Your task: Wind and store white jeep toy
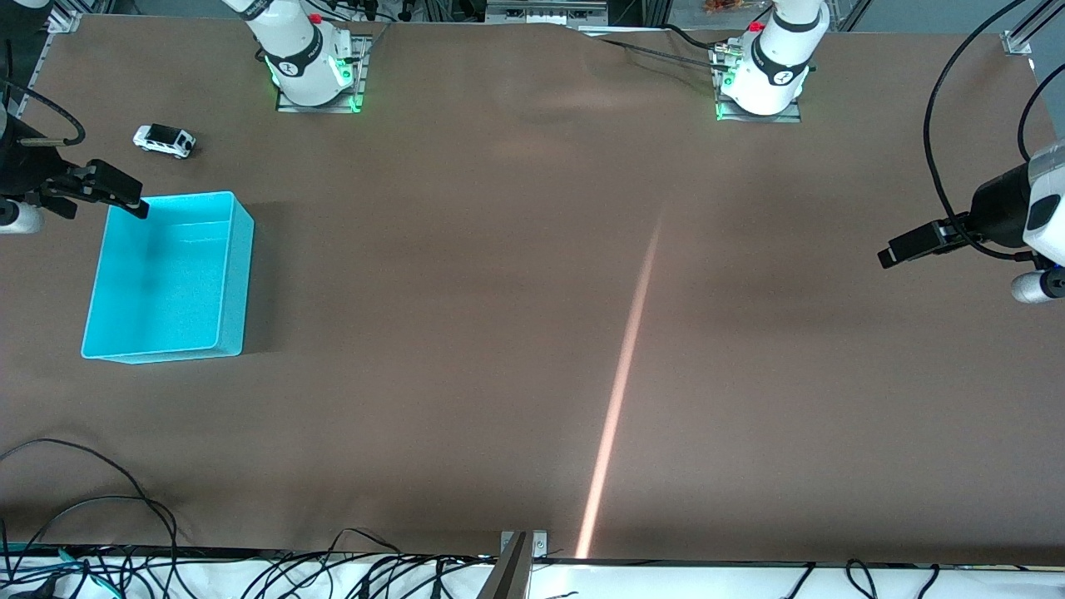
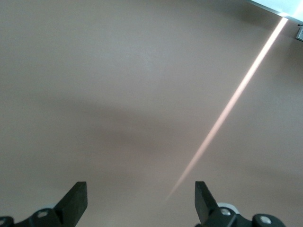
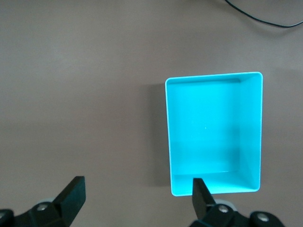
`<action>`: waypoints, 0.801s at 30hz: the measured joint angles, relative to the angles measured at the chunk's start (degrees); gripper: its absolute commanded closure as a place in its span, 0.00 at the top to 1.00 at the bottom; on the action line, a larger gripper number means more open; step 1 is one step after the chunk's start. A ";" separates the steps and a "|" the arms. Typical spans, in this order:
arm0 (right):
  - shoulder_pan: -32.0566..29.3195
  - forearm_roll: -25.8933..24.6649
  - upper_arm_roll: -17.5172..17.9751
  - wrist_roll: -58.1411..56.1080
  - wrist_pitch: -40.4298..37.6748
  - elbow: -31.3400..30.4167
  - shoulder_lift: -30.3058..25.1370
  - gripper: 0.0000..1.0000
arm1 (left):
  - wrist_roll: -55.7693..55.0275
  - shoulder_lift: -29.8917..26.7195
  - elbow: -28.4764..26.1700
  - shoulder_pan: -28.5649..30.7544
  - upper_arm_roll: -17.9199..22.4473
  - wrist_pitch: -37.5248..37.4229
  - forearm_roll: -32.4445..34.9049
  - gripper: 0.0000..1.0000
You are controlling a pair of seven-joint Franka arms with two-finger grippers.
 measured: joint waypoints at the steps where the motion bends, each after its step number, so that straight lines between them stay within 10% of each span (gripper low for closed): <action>1: 0.00 0.00 0.00 0.00 0.00 0.00 0.00 1.00 | 0.00 0.00 0.00 0.00 -0.01 0.01 0.00 1.00; 24: 0.00 0.00 0.00 0.00 0.00 0.00 0.00 1.00 | 0.00 -2.16 0.41 0.41 0.03 -0.11 0.00 1.00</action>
